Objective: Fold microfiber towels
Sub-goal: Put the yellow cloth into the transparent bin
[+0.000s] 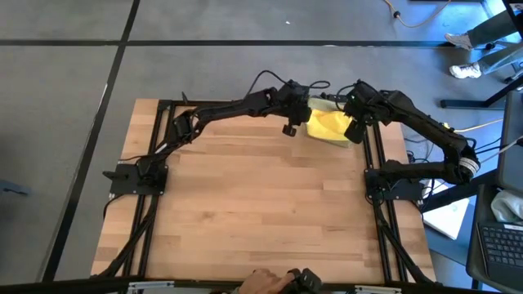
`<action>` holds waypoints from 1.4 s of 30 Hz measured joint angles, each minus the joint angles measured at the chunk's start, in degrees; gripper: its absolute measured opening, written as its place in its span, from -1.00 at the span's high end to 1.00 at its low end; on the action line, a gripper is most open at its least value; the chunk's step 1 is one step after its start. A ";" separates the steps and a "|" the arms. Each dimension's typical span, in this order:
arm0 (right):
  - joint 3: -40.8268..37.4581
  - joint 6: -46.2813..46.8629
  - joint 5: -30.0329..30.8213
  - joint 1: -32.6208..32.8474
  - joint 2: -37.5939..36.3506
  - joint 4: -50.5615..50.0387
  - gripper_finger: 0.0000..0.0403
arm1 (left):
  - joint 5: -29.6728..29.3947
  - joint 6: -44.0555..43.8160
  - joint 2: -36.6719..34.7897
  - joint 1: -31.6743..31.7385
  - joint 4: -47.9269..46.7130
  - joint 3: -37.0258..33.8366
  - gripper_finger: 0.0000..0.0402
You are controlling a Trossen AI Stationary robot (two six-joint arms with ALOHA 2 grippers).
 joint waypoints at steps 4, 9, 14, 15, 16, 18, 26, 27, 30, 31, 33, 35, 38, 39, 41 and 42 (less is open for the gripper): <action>0.47 0.05 -4.52 0.00 0.01 -0.14 0.03 | 0.05 -0.55 0.00 0.70 -3.05 -0.03 0.41; -0.81 0.34 -8.98 0.02 0.37 4.26 0.05 | 0.07 -0.75 0.00 2.01 -1.82 -0.07 0.41; -1.60 -1.41 -11.43 0.00 2.98 9.10 0.13 | 0.20 -0.52 0.00 4.33 -1.04 -0.07 0.41; -1.52 -3.01 -12.01 0.07 3.51 8.70 0.14 | 0.43 -0.49 0.00 5.16 -1.29 -0.07 0.41; -1.38 -4.27 -12.10 0.40 3.76 8.51 0.14 | 1.03 -0.49 0.00 6.16 -1.35 -0.07 0.41; -0.76 -7.23 -12.00 1.45 3.83 9.02 0.14 | 3.56 -0.52 0.00 8.76 -0.96 -0.07 0.41; 0.28 0.65 -11.83 1.62 4.46 18.40 0.09 | 24.77 -4.91 0.00 20.00 12.31 -0.07 0.41; 0.28 1.47 -14.35 0.74 5.09 17.55 0.09 | 28.10 -6.54 0.00 21.33 14.65 -0.07 0.41; 0.05 -2.56 -19.13 0.44 6.85 13.25 0.09 | 37.39 -12.68 0.00 24.85 19.90 -0.07 0.41; 0.00 -3.83 -18.43 1.42 7.37 12.02 0.08 | 39.91 -14.44 0.00 25.78 21.01 -0.07 0.41; -0.04 -6.12 -13.26 4.18 8.36 12.16 0.04 | 43.93 -16.49 0.00 27.21 22.93 -0.07 0.41; -0.07 -7.33 -4.46 6.06 9.11 14.45 0.00 | 45.56 -16.74 0.00 27.79 25.88 -0.07 0.41; 0.53 -7.19 3.79 6.43 10.57 19.22 -0.06 | 45.44 -14.95 0.00 28.13 30.98 -0.07 0.41; 1.03 -6.53 3.37 5.67 11.31 20.89 -0.07 | 45.10 -14.16 0.00 28.16 32.70 -0.07 0.41; 2.60 -5.08 -2.35 3.52 13.11 22.61 -0.09 | 44.15 -12.90 0.00 28.38 36.43 -0.07 0.41; 3.77 -4.24 -5.92 2.26 14.47 22.70 -0.09 | 43.84 -12.54 0.00 28.56 38.36 -0.07 0.41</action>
